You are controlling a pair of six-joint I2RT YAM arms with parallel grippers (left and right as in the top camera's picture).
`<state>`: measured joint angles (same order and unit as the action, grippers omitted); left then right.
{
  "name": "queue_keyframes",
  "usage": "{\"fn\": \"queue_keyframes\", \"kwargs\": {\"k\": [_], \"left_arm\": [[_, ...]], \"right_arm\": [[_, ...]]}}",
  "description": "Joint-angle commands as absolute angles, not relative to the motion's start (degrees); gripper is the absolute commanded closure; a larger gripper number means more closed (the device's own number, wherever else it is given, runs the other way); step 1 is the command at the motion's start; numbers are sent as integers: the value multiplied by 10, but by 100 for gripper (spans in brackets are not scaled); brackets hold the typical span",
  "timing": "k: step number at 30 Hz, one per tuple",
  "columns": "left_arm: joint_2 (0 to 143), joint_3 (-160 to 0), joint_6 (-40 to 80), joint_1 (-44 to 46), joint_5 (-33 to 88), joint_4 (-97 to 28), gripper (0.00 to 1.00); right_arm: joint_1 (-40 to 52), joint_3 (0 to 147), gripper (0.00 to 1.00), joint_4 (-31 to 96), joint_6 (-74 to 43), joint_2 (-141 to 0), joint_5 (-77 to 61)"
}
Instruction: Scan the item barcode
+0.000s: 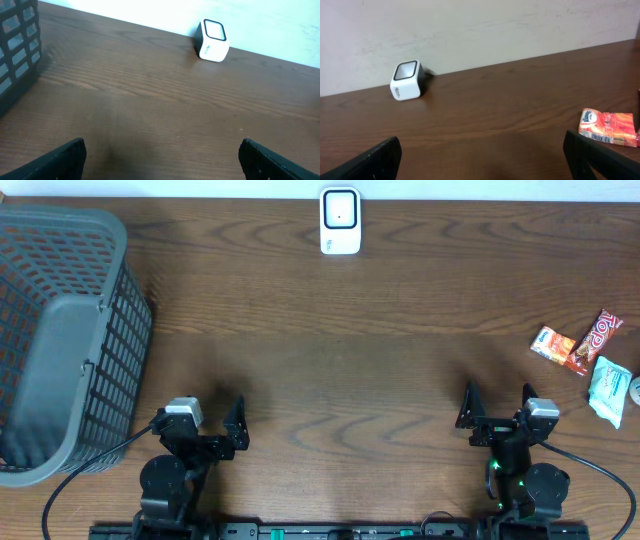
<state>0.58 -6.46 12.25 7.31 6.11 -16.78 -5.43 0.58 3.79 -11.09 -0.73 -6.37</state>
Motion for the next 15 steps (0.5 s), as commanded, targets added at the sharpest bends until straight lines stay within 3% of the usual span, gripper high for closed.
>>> {"fn": "queue_keyframes", "kwargs": {"k": [1,12,15], "left_arm": [[1,-57,128,72,69,-184,2],[1,-57,107,67,45,-181,2],[1,-51,106,53,23,-123,2]], "right_arm": [[-50,3,1,38,-104,-3,-59],[-50,3,1,38,-104,-3,-59],[-50,3,1,38,-104,-3,-59]]}}
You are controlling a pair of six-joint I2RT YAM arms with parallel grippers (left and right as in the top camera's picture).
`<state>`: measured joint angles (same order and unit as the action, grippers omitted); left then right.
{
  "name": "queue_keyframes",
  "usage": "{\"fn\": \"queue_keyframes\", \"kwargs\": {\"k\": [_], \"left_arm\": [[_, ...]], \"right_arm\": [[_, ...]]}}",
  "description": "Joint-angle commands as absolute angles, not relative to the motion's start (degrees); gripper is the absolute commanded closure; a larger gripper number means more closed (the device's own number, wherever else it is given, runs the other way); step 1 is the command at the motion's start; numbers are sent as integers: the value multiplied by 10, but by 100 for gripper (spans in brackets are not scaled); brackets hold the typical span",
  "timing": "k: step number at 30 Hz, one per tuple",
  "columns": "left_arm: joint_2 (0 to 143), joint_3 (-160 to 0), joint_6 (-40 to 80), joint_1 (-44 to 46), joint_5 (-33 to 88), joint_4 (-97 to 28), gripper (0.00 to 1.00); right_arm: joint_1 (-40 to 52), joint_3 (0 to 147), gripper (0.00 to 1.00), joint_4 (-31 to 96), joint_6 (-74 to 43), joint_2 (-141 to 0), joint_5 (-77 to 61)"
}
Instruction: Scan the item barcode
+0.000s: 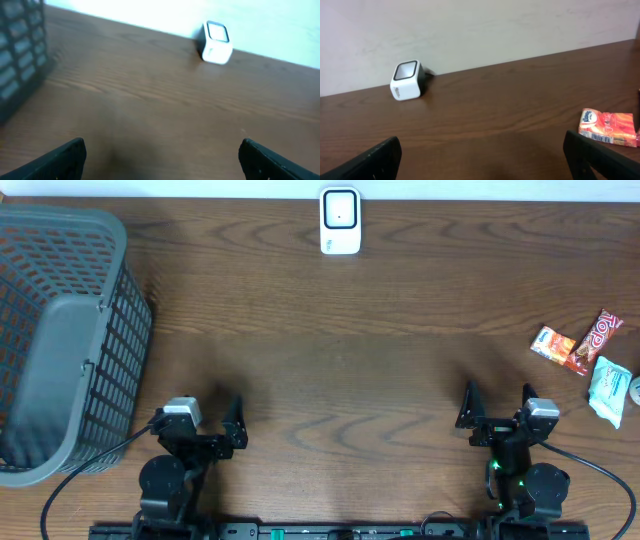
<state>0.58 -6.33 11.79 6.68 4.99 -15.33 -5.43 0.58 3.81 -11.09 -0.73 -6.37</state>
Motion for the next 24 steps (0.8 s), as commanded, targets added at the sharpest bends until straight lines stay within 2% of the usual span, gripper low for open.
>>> {"fn": "queue_keyframes", "kwargs": {"k": [1,6,24], "left_arm": [[1,-46,105,48,23,-95,2],[1,-10,101,29,-7,-25,2],[1,-2,76,26,-7,-41,2]], "right_arm": [[-50,3,1,38,-104,-3,-59],[-50,3,1,38,-104,-4,-59],[-50,3,1,38,-104,-4,-59]]}}
